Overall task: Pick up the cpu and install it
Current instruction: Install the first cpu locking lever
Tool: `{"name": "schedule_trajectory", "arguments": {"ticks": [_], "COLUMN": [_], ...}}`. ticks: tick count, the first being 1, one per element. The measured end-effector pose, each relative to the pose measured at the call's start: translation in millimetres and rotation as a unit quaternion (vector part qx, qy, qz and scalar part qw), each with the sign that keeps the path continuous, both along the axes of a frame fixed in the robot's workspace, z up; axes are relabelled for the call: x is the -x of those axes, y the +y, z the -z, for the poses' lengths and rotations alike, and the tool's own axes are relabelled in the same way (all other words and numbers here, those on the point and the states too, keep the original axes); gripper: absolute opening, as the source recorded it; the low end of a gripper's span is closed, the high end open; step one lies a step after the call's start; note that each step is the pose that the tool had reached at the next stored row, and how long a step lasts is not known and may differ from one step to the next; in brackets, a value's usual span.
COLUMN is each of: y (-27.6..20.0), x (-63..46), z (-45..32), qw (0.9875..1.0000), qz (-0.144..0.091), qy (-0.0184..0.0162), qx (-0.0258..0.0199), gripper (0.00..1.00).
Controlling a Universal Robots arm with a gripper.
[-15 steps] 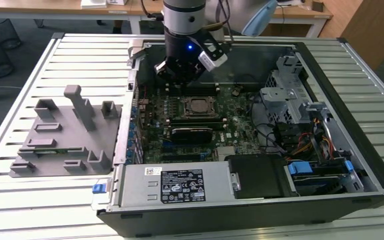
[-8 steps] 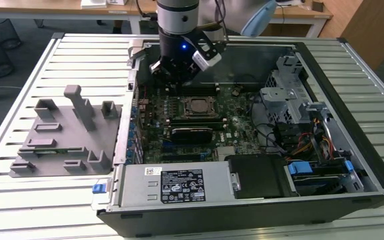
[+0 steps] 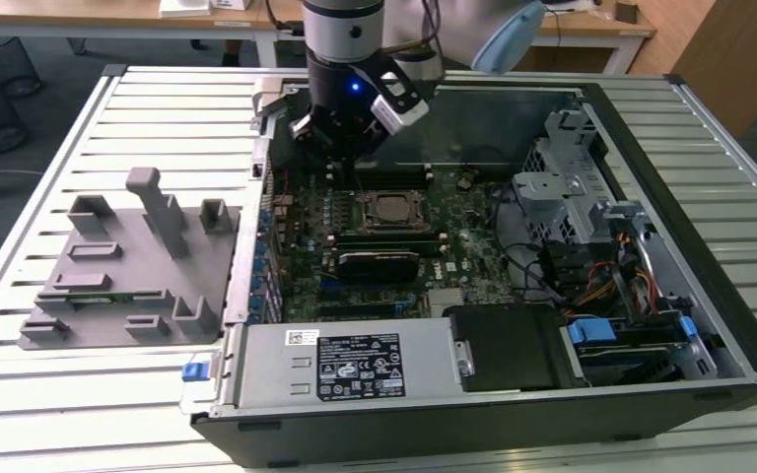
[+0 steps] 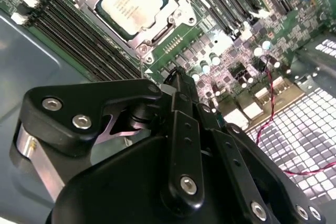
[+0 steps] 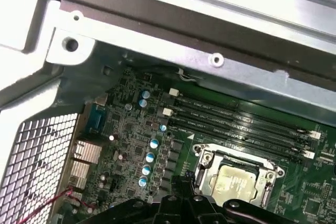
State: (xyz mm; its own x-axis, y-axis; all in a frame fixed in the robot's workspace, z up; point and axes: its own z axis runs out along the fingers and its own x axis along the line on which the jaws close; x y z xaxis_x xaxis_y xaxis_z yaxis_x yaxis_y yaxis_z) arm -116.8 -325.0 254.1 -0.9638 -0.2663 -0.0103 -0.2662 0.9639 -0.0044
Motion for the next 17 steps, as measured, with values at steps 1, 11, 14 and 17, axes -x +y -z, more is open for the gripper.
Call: {"name": "schedule_trajectory", "arguments": {"ticks": [1, 11, 14, 17], "y": [0.3, 15.7, 18.9, 20.9], "x": [1.4, 4.1, 4.1, 3.1], "z": [0.0, 0.1, 0.0, 0.0], "qw": [1.0000, 1.0000, 1.0000, 1.0000], "qz": [0.002, 0.002, 0.002, 0.002], "qy": [-0.0010, -0.0049, -0.0053, -0.0055], "qx": [-0.0008, -0.0041, -0.0040, -0.0041], "gripper": [0.11, 0.11, 0.11, 0.11]}}
